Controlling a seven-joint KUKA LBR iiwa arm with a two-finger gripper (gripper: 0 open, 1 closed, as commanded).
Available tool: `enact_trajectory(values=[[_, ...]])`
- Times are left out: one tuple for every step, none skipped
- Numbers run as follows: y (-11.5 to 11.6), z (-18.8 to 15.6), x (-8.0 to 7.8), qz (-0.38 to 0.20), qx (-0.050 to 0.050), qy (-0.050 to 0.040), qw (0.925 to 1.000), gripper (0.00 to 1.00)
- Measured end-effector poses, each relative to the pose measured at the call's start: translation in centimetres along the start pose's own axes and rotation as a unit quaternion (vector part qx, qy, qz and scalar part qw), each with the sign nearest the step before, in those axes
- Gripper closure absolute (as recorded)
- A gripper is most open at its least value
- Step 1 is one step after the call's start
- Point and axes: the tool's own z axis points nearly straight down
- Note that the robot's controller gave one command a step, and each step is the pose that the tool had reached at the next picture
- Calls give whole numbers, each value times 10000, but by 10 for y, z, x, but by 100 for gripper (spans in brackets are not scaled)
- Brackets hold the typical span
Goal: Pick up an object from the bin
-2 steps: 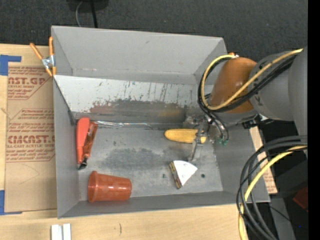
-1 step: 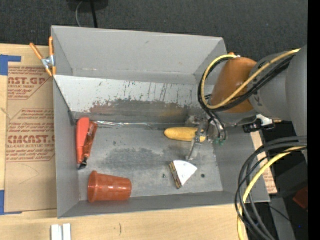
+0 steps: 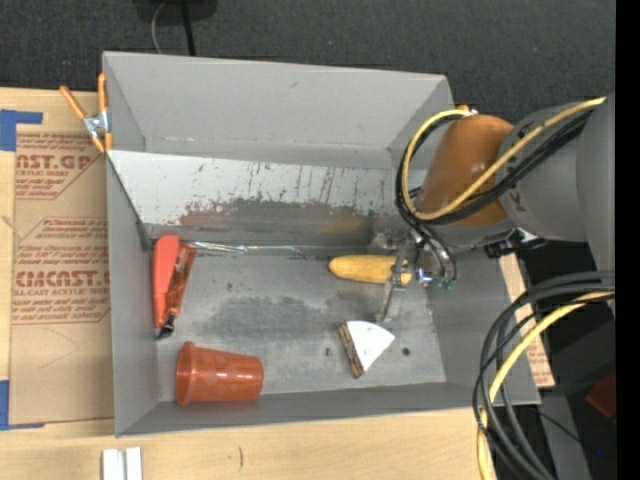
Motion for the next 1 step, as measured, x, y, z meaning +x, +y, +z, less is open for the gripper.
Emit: enact_trajectory(values=[[-1, 1, 0, 543, -17, 4, 9985, 100]])
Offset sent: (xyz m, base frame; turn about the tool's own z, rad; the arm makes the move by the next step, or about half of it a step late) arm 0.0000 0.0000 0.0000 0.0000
